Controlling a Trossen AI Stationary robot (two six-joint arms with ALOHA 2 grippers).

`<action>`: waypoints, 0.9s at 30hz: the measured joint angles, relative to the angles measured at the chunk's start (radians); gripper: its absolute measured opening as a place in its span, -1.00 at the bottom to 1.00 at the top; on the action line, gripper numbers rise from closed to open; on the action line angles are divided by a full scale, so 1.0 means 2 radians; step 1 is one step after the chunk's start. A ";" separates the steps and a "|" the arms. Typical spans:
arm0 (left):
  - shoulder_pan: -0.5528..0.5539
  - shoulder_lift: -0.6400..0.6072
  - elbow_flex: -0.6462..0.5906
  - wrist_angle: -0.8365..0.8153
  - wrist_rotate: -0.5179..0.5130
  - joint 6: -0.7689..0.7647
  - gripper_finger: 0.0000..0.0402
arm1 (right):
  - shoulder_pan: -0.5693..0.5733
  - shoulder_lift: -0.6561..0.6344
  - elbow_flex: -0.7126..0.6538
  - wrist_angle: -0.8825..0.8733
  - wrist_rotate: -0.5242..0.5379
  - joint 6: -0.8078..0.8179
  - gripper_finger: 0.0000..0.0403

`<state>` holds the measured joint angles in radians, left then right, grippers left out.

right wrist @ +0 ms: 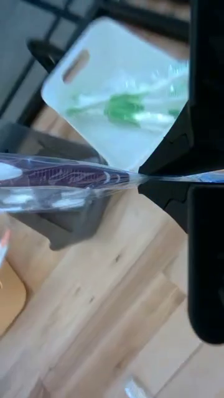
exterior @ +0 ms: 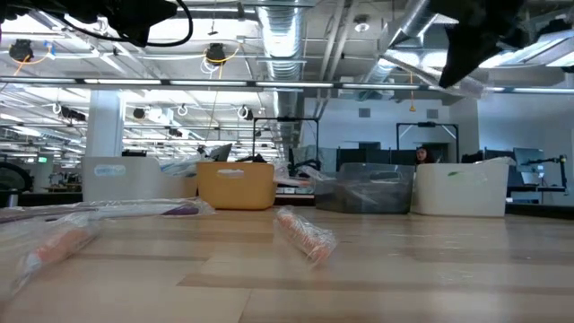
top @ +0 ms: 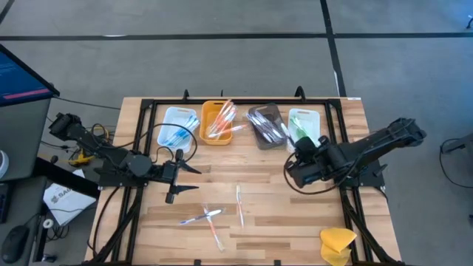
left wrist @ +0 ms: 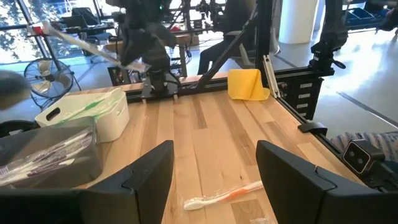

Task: Pick & Place Toothbrushes
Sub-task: Put the violet toothbrush into the gray bin

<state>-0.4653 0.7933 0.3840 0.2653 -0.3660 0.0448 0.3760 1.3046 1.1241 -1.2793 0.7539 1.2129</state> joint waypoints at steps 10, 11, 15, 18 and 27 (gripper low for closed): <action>0.000 0.000 0.000 0.000 0.000 0.000 0.11 | -0.032 -0.005 -0.063 0.137 -0.042 -0.073 -1.00; 0.000 0.000 0.000 0.000 0.000 0.000 0.11 | -0.038 -0.002 -0.065 0.149 -0.049 -0.082 -1.00; 0.000 0.000 0.000 0.000 0.000 0.000 0.11 | -0.059 0.014 -0.065 0.168 -0.075 -0.103 -1.00; 0.000 0.000 0.000 -0.001 0.000 0.000 0.11 | -0.075 0.026 -0.066 0.178 -0.094 -0.121 -1.00; 0.000 0.000 0.000 -0.007 0.000 0.000 0.11 | -0.091 0.044 -0.066 0.194 -0.111 -0.153 -1.00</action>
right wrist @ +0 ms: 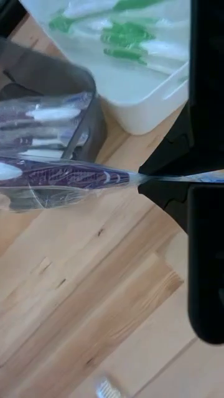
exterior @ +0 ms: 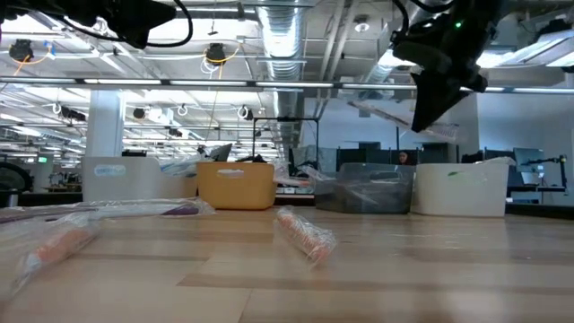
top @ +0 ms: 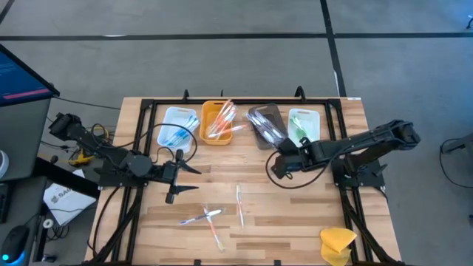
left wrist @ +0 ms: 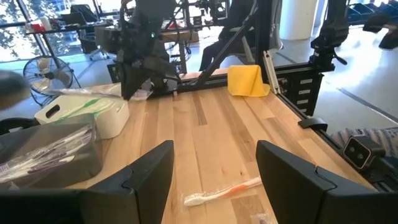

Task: Pick & Place Toothbrushes
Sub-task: Put the violet toothbrush into the gray bin

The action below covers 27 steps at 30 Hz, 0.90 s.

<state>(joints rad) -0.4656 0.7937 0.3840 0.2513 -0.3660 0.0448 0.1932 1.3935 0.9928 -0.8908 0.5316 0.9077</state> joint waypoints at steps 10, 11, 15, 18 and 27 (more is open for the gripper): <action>0.000 0.000 0.000 -0.009 0.000 0.000 0.11 | 0.010 -0.053 -0.002 -0.018 0.007 0.011 -1.00; 0.000 0.000 0.000 -0.011 0.000 0.000 0.11 | 0.012 -0.056 -0.007 -0.002 0.008 0.006 -1.00; 0.000 0.000 0.000 -0.014 0.000 0.000 0.11 | 0.015 -0.073 -0.051 0.078 0.005 -0.022 -1.00; 0.000 0.000 0.000 -0.014 0.000 0.000 0.11 | 0.014 -0.089 -0.092 0.128 0.004 -0.024 -1.00; 0.000 0.000 0.000 -0.014 0.000 0.000 0.11 | 0.014 -0.119 -0.160 0.283 -0.019 -0.091 -1.00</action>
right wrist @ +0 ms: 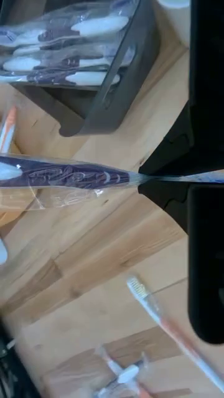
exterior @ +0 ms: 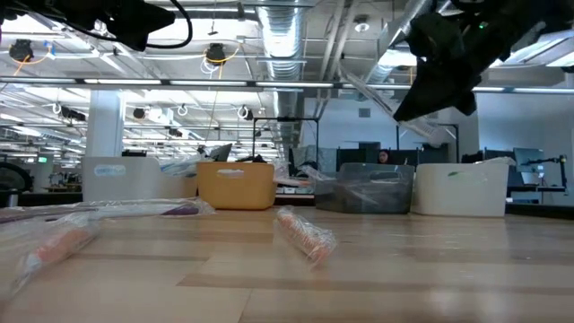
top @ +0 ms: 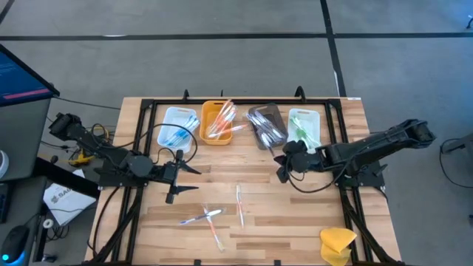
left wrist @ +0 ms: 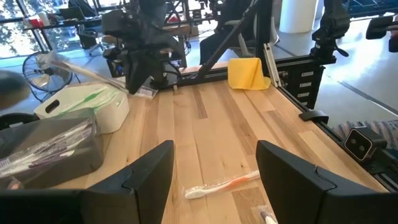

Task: Pick & Place Toothbrushes
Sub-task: Put the violet toothbrush into the gray bin

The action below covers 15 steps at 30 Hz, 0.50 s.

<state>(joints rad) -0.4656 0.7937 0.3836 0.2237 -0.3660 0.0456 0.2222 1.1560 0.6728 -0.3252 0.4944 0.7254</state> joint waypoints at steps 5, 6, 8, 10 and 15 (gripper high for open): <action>0.000 0.000 0.000 -0.001 0.000 0.000 0.11 | 0.000 0.001 -0.016 0.032 0.000 0.002 -1.00; 0.000 0.000 0.000 -0.004 0.000 0.000 0.11 | 0.000 0.002 -0.019 0.041 0.000 0.003 -1.00; 0.000 0.000 0.000 -0.006 0.000 0.001 0.11 | 0.000 0.005 -0.020 0.047 0.000 0.002 -1.00; 0.000 0.000 0.000 -0.008 0.000 0.001 0.11 | 0.000 0.005 -0.020 0.056 0.000 -0.005 -1.00; 0.000 0.000 0.000 -0.007 0.000 0.001 0.11 | 0.007 0.005 -0.020 0.075 0.000 -0.034 -1.00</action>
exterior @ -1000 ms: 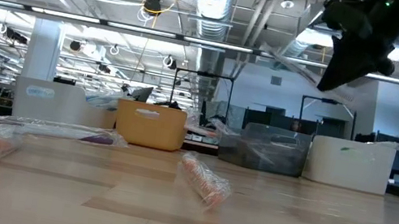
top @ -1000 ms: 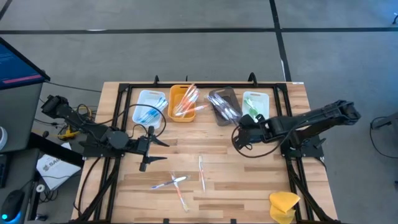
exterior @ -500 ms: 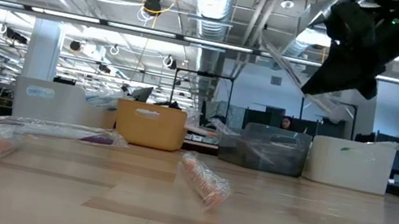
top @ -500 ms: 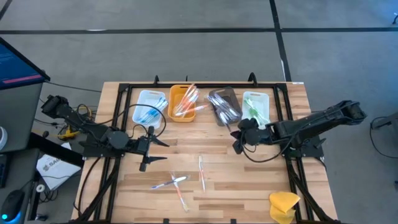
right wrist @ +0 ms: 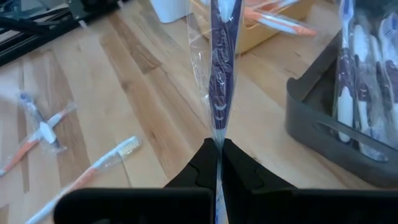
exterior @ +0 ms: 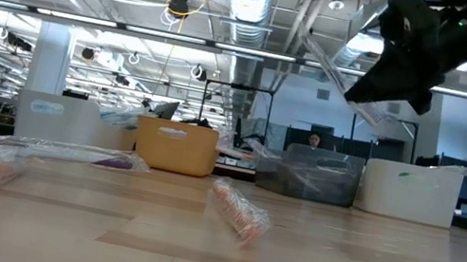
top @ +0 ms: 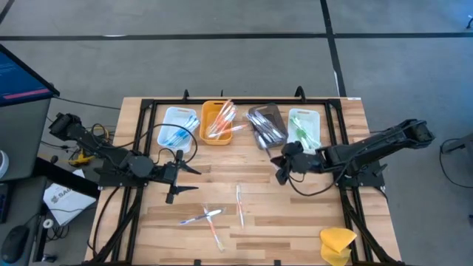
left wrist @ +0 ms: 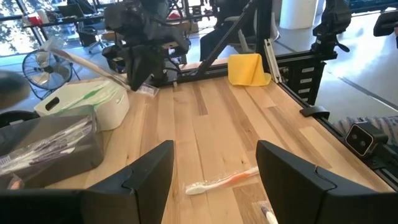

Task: Pick & Place Toothbrushes
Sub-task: Put the violet toothbrush into the gray bin

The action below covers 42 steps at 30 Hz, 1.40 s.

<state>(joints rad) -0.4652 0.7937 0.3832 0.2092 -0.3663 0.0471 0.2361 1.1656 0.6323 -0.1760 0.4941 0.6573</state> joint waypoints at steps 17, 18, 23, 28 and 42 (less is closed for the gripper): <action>0.000 0.000 0.000 0.000 0.000 0.000 0.11 | 0.033 0.000 0.000 0.041 0.035 -0.071 -1.00; 0.000 0.000 0.000 0.000 0.000 0.000 0.11 | 0.033 0.000 0.000 0.042 0.039 -0.072 -1.00; 0.000 0.000 0.000 0.000 0.000 0.000 0.11 | 0.034 0.000 0.000 0.040 0.040 -0.072 -1.00; 0.000 0.000 0.000 0.000 0.000 0.000 0.11 | 0.040 0.000 0.000 0.040 0.041 -0.072 -1.00; 0.000 0.000 0.000 0.001 0.000 0.000 0.11 | 0.027 0.000 0.028 0.019 0.040 -0.080 -1.00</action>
<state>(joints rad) -0.4652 0.7937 0.3832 0.2119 -0.3664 0.0476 0.2900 1.1650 0.6880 -0.1384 0.5745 0.4978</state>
